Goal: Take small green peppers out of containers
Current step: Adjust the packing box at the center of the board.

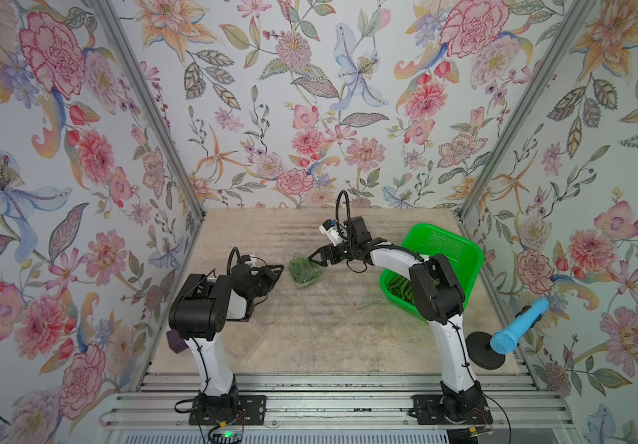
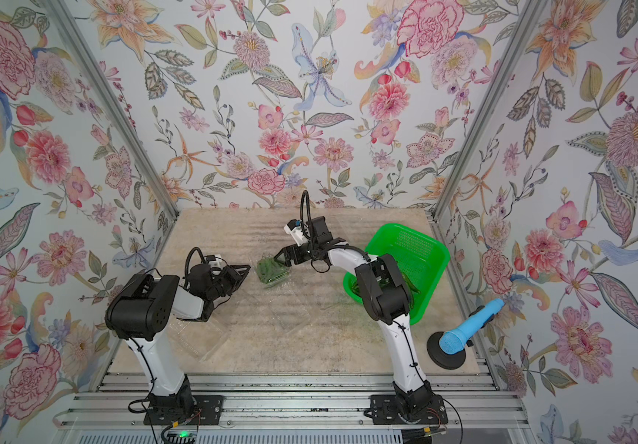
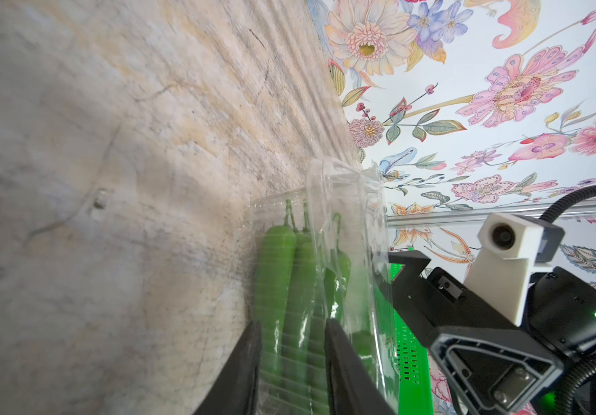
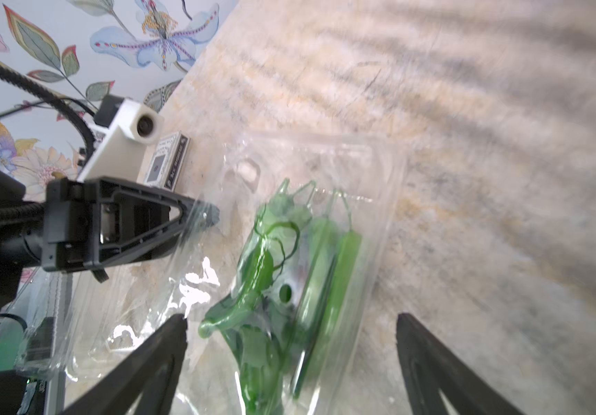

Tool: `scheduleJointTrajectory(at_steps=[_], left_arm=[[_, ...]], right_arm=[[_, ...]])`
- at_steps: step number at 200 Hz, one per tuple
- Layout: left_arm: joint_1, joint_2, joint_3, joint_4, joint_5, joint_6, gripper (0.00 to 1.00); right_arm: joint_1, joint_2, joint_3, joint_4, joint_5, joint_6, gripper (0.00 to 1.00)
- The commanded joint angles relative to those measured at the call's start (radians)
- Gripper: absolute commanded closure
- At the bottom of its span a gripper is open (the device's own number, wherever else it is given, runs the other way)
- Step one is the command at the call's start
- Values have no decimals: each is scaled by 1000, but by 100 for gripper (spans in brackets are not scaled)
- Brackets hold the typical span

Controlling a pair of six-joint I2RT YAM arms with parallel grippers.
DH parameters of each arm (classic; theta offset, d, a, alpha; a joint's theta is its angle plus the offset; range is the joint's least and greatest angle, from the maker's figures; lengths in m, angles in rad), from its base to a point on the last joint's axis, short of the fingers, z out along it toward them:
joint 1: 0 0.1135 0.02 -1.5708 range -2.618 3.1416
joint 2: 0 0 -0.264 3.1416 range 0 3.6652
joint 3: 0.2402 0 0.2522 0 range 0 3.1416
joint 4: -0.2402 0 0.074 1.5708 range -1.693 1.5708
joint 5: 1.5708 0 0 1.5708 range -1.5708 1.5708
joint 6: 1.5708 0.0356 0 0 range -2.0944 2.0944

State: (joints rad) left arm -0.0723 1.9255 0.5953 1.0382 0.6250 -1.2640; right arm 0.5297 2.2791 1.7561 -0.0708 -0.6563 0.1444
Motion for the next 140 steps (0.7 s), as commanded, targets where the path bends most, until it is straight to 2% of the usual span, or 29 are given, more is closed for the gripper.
scheduleJointTrajectory(at_steps=[1,24,54,140], left_arm=[[-2,-21,-8,4,7,18,67],[-1,-11,-5,25,11,12,67],[0,-22,-3,18,12,13,67],[3,3,-3,67,25,-11,67]], right_arm=[[-2,57,123,-22,0,-25,8],[2,132,236,-80,-13,-26,11],[13,186,299,-100,3,-22,13],[37,227,294,-108,-6,-16,17]])
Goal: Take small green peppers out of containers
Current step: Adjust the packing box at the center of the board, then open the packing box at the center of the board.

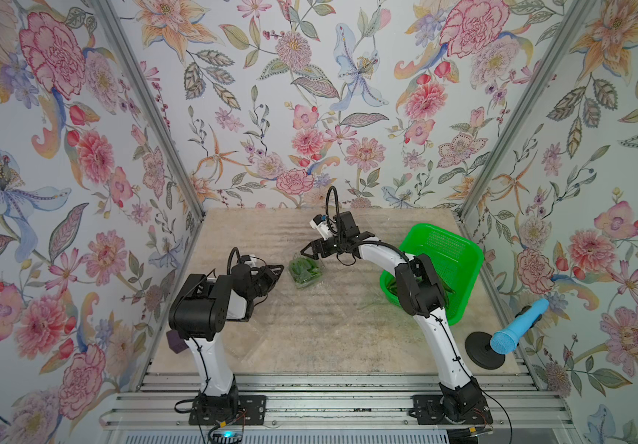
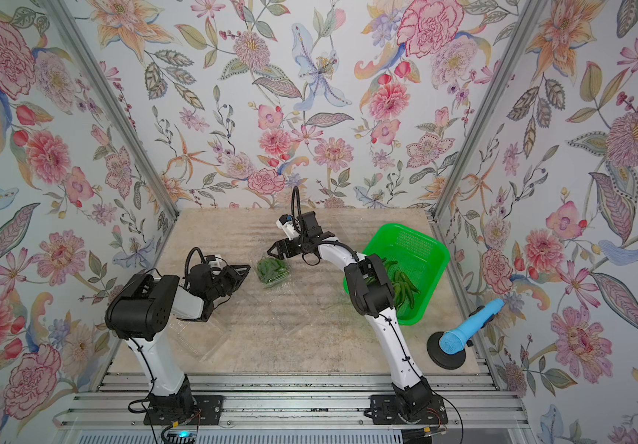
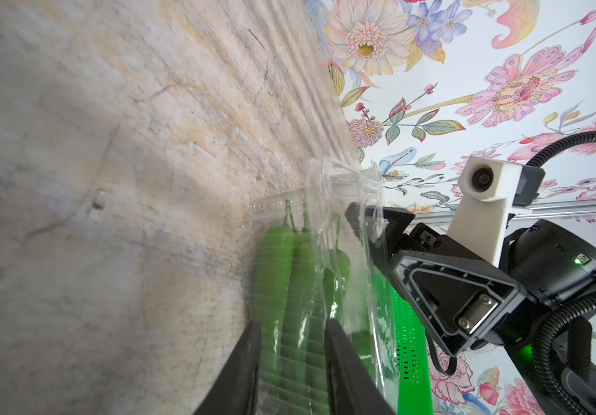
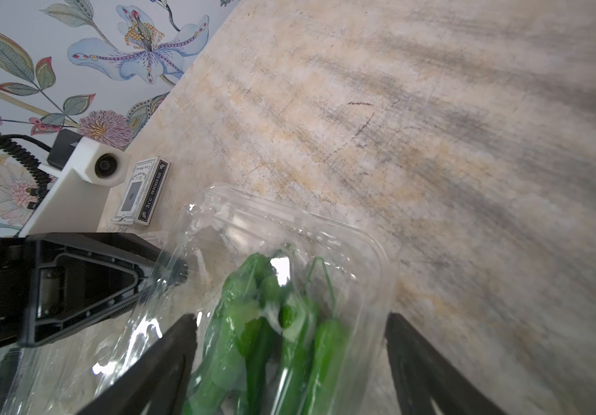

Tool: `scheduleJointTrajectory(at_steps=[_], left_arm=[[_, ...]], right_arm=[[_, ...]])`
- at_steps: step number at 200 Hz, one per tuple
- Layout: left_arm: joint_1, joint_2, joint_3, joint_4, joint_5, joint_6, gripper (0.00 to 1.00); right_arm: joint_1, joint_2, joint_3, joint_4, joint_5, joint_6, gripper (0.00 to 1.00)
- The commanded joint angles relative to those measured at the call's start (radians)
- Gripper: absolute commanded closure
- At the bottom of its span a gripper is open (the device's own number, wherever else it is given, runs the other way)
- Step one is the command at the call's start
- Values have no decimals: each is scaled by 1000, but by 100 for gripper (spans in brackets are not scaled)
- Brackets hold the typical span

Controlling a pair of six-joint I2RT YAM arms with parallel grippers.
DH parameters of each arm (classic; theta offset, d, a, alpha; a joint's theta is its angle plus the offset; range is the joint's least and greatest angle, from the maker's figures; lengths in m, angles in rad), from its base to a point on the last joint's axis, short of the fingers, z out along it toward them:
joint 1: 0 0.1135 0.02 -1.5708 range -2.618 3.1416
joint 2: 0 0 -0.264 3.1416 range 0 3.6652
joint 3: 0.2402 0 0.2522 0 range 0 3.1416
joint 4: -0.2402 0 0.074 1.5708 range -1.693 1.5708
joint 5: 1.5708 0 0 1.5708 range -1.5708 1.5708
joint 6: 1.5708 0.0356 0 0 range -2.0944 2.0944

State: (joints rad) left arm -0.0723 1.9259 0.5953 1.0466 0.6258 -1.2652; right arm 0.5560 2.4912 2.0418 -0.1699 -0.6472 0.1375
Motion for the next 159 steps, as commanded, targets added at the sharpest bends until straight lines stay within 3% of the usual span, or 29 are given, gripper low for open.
scheduleJointTrajectory(at_steps=[1,159], left_arm=[[2,3,-3,59,24,-10,67],[2,8,34,-25,28,49,66]], right_arm=[[11,15,8,-8,-15,-9,17],[27,26,15,-9,-53,1,19]])
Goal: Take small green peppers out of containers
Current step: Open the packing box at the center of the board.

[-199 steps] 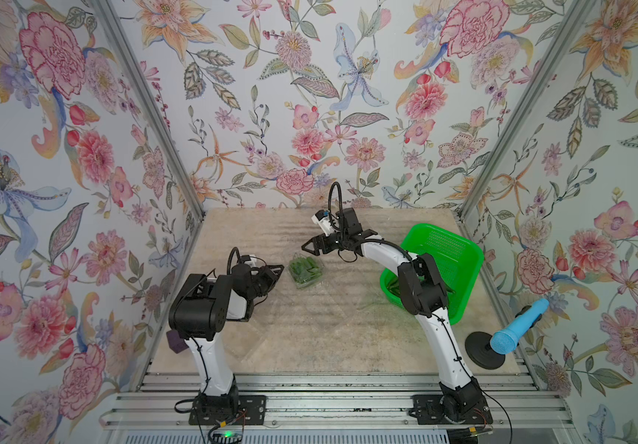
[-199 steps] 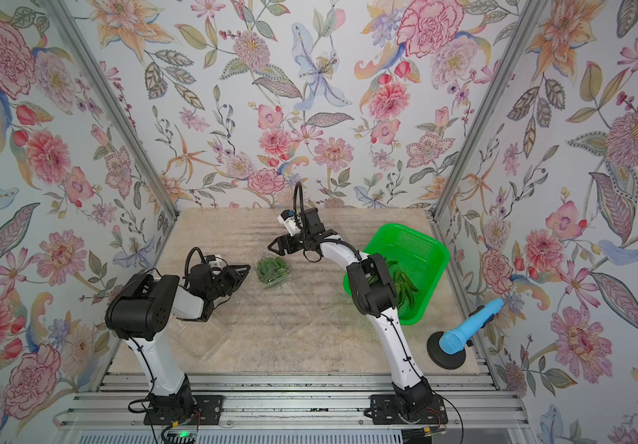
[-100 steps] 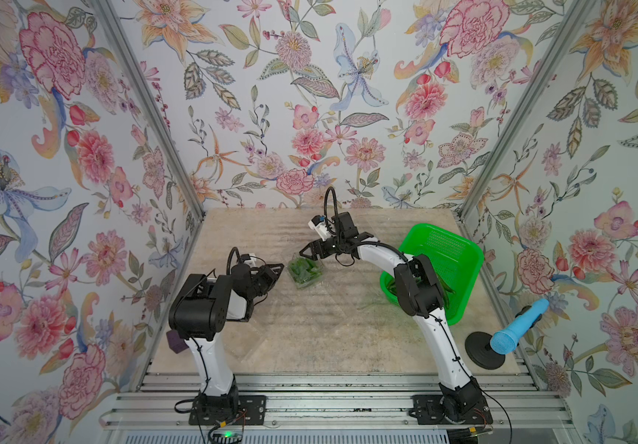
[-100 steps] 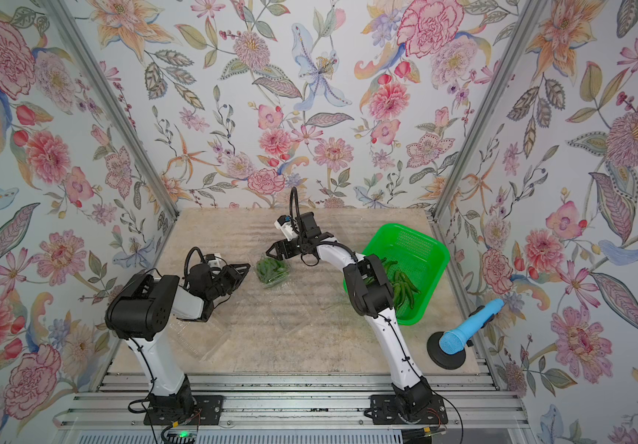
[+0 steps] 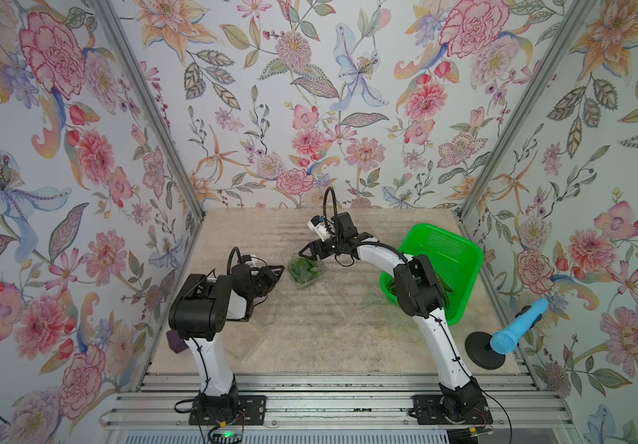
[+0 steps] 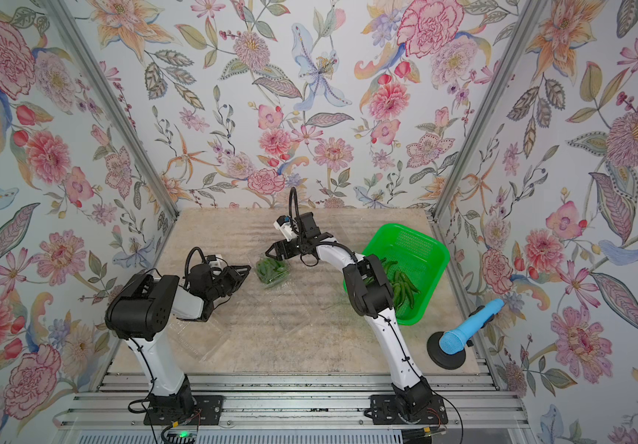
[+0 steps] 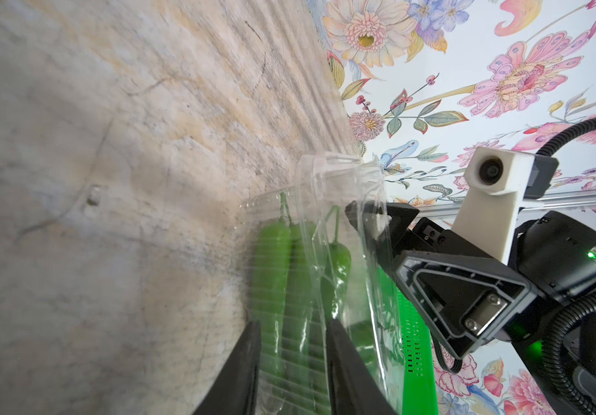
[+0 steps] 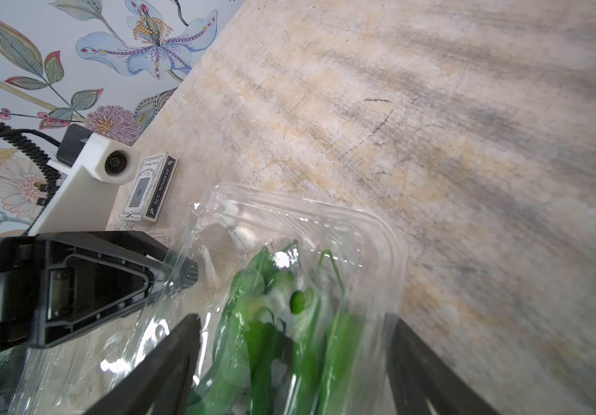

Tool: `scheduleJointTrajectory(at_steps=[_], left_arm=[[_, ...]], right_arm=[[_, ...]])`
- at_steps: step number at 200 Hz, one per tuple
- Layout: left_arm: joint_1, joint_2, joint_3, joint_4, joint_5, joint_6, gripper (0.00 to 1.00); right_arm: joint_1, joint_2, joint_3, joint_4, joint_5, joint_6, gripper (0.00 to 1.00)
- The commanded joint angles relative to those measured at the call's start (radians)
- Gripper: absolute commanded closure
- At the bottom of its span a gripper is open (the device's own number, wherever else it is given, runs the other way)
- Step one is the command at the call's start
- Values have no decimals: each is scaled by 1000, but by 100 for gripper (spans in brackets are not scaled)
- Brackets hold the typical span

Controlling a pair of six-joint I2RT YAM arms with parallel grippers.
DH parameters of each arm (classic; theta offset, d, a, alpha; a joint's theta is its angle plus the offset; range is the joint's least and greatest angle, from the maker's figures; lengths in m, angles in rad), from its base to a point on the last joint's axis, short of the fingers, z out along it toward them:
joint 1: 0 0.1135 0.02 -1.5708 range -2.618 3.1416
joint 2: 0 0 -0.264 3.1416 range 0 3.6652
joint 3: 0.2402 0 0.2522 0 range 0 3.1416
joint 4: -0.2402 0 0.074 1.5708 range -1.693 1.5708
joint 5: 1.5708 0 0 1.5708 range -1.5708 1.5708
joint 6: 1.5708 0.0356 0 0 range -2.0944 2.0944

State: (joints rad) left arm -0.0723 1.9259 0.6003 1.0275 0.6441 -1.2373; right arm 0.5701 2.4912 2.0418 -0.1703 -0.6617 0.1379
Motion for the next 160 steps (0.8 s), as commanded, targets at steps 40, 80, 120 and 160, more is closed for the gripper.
scheduleJointTrajectory(at_steps=[40,80,120,160], left_arm=[[-4,10,69,-51,4,46,66],[-12,35,104,-76,-2,55,67],[-20,56,157,-178,-21,106,74],[-20,21,160,-242,-40,131,82]], right_arm=[[19,35,15,-14,-67,-1,22],[25,37,17,-18,-88,-6,23],[23,26,27,-23,-92,-16,19],[-10,7,76,-54,-36,-40,13]])
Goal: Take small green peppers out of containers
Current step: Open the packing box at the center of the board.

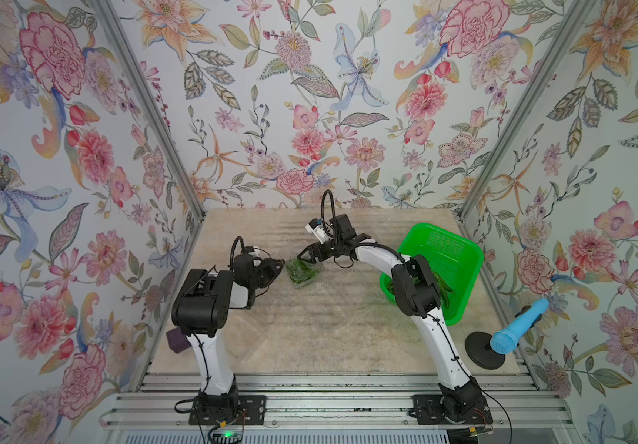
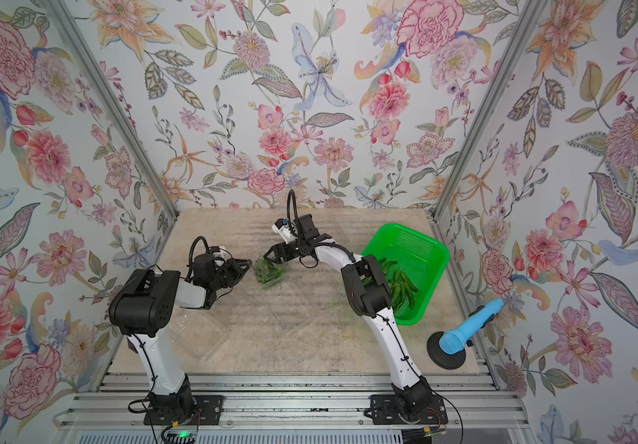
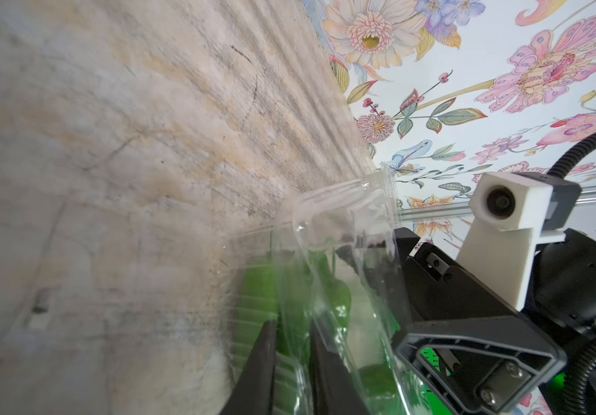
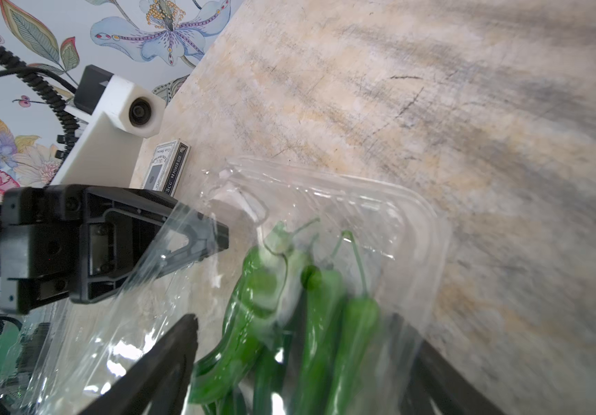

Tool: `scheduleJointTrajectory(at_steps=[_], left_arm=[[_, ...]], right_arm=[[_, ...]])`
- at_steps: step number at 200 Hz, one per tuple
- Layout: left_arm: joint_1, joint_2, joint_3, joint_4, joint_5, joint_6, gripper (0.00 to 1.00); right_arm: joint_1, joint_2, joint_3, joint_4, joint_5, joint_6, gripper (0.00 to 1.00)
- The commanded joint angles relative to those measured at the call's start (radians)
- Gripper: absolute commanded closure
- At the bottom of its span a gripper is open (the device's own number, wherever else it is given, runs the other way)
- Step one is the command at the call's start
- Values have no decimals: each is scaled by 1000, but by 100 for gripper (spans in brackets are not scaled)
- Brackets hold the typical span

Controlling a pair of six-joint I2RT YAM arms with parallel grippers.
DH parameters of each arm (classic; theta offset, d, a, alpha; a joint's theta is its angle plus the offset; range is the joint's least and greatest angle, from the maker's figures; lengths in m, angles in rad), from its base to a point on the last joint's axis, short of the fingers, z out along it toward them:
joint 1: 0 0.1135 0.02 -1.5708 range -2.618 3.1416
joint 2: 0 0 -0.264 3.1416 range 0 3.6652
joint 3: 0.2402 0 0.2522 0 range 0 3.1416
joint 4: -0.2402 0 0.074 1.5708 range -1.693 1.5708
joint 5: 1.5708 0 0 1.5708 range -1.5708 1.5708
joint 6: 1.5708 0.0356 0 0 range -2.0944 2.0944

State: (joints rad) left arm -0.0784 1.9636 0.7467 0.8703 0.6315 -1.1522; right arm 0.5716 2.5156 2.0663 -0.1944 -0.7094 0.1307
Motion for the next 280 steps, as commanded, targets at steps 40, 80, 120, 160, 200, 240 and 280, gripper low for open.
scheduleJointTrajectory(at_steps=[40,80,120,160,200,240,280], left_arm=[[-13,-25,25,-122,-29,57,85],[-14,-71,23,-160,-37,59,87],[-13,-113,46,-253,-42,87,92],[-14,-134,38,-275,-48,89,94],[-14,-160,43,-332,-52,118,93],[-16,-166,43,-347,-47,124,92],[-15,-169,37,-347,-43,124,92]], right_arm=[[-43,-66,75,-6,147,-56,11],[-29,-194,-38,-3,268,-190,10],[112,-393,-301,-3,563,-406,11],[257,-454,-441,-9,733,-492,11],[352,-427,-451,-5,854,-532,11],[388,-406,-444,7,911,-552,9],[399,-390,-440,2,921,-563,9]])
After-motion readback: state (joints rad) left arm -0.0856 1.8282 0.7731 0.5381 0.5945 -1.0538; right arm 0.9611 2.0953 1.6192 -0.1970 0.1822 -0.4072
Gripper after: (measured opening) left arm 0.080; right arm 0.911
